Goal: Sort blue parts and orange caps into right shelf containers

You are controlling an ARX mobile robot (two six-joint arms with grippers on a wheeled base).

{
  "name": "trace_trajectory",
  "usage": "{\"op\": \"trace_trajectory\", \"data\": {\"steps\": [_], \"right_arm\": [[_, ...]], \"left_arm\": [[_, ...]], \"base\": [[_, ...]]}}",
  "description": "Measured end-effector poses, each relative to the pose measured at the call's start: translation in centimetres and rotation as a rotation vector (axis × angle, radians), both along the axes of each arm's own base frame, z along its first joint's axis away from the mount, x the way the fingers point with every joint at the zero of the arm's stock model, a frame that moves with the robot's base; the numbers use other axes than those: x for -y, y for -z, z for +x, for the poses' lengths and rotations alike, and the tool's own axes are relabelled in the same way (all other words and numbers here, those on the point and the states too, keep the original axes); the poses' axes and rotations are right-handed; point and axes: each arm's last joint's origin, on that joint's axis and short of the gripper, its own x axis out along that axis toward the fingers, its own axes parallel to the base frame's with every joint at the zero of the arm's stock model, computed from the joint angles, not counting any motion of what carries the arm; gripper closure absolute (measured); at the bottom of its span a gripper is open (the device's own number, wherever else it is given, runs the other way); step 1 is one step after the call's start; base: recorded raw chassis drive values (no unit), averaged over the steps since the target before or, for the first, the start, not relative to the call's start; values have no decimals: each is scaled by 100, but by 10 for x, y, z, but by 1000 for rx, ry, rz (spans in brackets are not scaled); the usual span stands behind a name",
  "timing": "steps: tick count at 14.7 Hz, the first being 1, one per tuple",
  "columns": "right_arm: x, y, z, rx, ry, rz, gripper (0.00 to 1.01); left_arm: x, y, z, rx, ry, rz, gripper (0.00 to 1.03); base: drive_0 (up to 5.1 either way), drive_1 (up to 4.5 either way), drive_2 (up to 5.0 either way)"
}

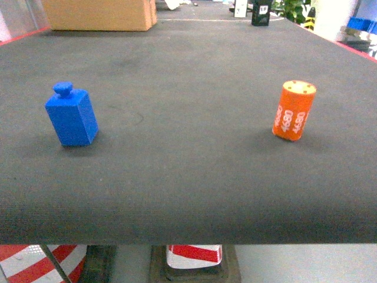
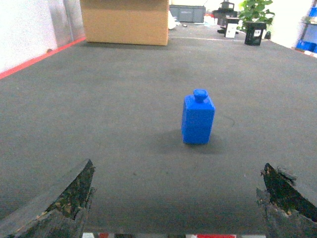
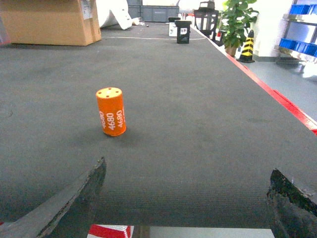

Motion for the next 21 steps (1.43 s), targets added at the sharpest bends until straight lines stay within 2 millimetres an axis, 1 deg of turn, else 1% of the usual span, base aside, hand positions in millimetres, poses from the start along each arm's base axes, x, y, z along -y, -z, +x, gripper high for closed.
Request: {"op": "trace_trajectory", "data": {"steps": [21], "right_arm": [[0,0,0,0,0,1,3]], "left_arm": [[0,0,0,1,1,1,5]], "base": [[0,0,0]]}}
